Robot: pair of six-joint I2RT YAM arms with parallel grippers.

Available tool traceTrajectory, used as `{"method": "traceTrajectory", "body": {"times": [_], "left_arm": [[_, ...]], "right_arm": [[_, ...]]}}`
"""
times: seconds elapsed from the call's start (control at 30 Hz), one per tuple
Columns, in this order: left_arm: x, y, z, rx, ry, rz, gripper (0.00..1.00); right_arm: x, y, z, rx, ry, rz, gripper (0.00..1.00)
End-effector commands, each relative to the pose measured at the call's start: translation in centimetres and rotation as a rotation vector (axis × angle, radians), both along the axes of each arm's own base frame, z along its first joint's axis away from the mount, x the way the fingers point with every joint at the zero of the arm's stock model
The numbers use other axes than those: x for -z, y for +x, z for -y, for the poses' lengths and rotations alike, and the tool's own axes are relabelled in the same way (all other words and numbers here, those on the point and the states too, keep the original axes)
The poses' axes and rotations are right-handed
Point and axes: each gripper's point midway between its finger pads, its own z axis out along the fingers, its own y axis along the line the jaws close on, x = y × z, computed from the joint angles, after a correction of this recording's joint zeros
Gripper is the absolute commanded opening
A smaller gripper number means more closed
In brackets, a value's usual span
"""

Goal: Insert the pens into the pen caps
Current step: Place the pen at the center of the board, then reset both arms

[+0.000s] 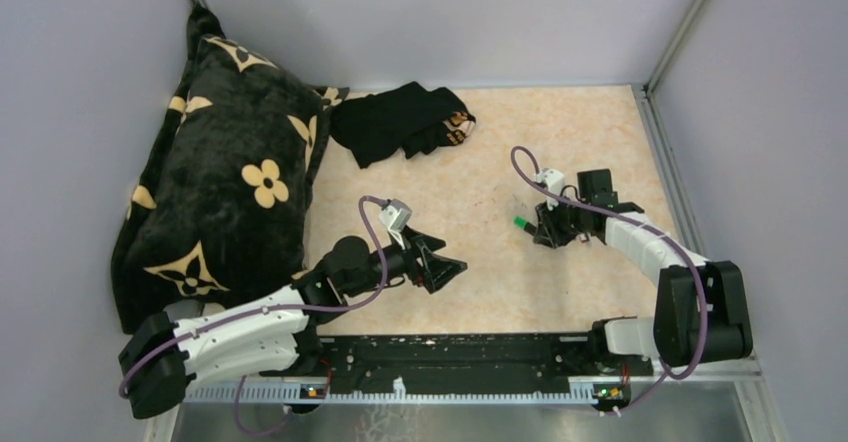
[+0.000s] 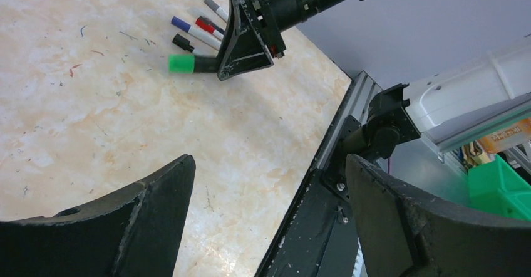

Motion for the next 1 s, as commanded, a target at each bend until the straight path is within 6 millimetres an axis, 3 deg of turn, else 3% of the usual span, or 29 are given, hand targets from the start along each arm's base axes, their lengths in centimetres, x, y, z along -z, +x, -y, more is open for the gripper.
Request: {"method": "traceTrajectory", "body": {"times": [0.0,0.17,0.23,0.33,0.43,0.5,0.6,0.7,0.83,0.97], "left_arm": [[-1.0,-0.1,-0.5,-0.012,-0.05,0.001,0.95],[-4.3,-0.2,-0.7,0.005,-0.103,0.034,0.99],[-5.8,0.2,-0.9,0.008,-0.105,0.045,0.99],[-8.1,0.7,-1.4,0.017,-0.119,0.061,0.99],[-10.9,1.7,-2.2,0.004,-0.136,0.088,0.99],[-12.8,2.5,-2.8,-0.012,-0.126,0.106,0.99],[-15.8,3.6,-3.7,-0.049,-0.09,0.155,0.99],[-18.5,4.3,-4.6,-0.092,-0.021,0.199,0.99],[-22.1,4.4,-5.5,-0.12,0.015,0.265,0.99],[-24.9,3.9,-6.7,-0.15,0.01,0.313,0.99]], "right_arm": [[-1.5,1.7,-0.2,0.012,0.022,0.047,0.33],[-3.3,2.1,0.2,0.015,0.007,0.098,0.5],[-5.1,2.5,0.9,0.024,-0.012,0.156,0.56],[-8.9,3.1,1.8,0.021,-0.05,0.273,0.72],[-14.8,3.2,2.4,0.087,-0.019,0.422,0.97],[-19.8,3.2,2.5,0.133,0.021,0.552,0.99],[-28.5,3.2,4.1,0.345,0.109,0.749,0.99],[-35.5,2.1,5.1,0.476,0.191,0.808,0.99],[-41.9,-0.4,5.0,0.482,0.262,0.899,0.99],[-45.1,-2.1,3.5,0.417,0.342,0.901,0.99]]}}
